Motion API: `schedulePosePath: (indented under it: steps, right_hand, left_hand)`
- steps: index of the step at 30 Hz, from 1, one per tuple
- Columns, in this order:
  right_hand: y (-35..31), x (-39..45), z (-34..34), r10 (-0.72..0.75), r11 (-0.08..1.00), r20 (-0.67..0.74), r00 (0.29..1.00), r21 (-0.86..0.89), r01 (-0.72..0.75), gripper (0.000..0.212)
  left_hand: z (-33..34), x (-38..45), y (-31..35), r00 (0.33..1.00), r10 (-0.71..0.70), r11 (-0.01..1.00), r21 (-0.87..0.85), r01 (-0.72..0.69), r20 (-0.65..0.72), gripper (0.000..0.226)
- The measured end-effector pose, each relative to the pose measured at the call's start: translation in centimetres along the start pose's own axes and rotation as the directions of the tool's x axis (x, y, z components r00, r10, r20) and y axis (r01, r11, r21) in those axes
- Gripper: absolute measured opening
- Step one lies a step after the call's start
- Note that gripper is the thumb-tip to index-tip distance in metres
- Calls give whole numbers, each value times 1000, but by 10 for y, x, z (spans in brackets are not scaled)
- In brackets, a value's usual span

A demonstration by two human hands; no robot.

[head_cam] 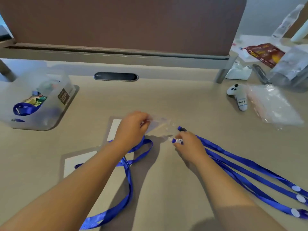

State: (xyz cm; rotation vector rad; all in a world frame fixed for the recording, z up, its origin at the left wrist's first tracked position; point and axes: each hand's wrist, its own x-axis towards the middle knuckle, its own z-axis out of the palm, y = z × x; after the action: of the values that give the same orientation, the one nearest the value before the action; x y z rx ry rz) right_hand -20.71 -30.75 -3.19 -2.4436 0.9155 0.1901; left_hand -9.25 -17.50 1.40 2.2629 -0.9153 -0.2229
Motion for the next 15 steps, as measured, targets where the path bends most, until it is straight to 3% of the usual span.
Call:
schedulePosePath:
  steps: [3,11,13,15]
  right_hand:
    - [5,4,12,-22,1000,-37,999,-17,21,9]
    - [4,15,28,-125,977,-90,988,-187,106,33]
    - [4,16,28,-107,989,-83,991,-116,97,31]
    - [0,16,26,-81,995,-90,993,49,85,12]
  left_hand:
    - [7,-1,3,999,-27,999,21,28,-23,23]
    - [15,-1,-4,995,-44,999,-10,43,-85,22]
    - [14,-1,-4,992,-64,997,-58,58,-105,21]
    - [11,0,-3,987,-96,990,-114,81,-129,20]
